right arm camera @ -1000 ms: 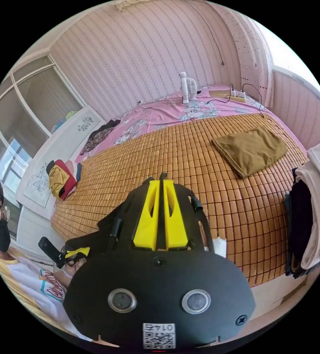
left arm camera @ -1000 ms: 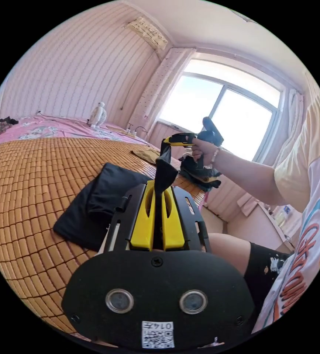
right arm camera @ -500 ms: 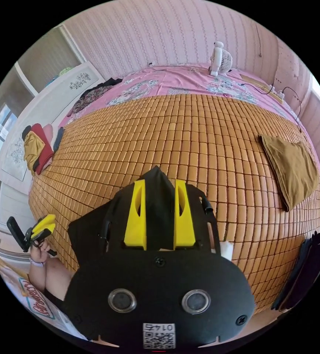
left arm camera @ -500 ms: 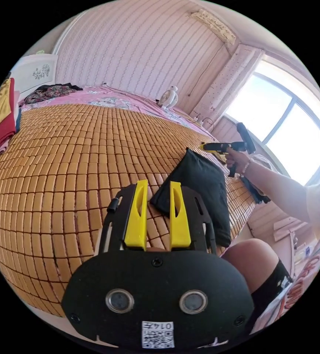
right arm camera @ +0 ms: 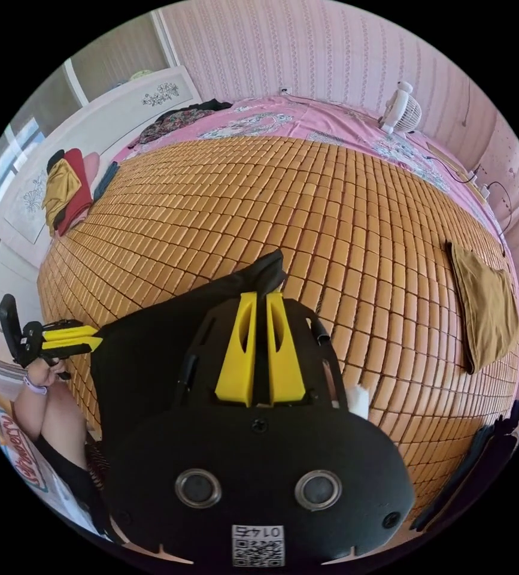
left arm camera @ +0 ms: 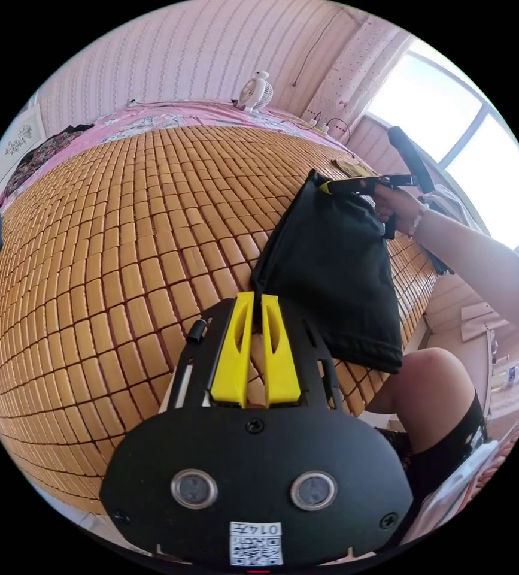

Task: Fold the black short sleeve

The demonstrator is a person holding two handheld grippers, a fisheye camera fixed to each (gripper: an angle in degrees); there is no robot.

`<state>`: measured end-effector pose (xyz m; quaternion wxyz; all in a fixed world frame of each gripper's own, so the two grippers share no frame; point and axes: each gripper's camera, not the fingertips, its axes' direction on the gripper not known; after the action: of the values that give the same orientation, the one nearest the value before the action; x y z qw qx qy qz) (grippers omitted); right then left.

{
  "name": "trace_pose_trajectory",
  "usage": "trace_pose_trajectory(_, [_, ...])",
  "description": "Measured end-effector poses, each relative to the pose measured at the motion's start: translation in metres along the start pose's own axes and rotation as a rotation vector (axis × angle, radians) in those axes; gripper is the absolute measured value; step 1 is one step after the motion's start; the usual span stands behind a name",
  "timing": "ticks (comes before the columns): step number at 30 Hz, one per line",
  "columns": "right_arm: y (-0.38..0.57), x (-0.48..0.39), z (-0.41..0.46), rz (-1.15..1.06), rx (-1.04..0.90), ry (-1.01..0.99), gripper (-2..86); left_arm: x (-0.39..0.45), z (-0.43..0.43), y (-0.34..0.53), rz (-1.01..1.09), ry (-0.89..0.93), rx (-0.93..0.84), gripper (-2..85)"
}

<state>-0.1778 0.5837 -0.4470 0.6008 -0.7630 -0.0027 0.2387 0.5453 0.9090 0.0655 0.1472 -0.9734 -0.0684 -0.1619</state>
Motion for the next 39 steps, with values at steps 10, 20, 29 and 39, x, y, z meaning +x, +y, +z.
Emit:
trace_pose_trajectory(10, [0.164,0.010,-0.230,0.056,0.378,-0.136,1.3,0.038,-0.083,0.009,0.232,0.083,0.227,-0.7])
trace_pose_trajectory(20, [0.177,0.116,-0.429,0.178,0.516,0.082,2.4,0.105,-0.107,-0.138,0.483,0.287,0.366,0.0])
trace_pose_trajectory(29, [0.015,0.326,-0.445,0.701,0.279,0.264,11.9,0.091,0.032,-0.314,0.086,0.381,0.159,8.1])
trace_pose_trajectory(39, [0.287,0.031,-0.384,0.272,0.020,0.367,6.5,-0.006,-0.061,0.035,0.129,0.046,0.029,-0.3])
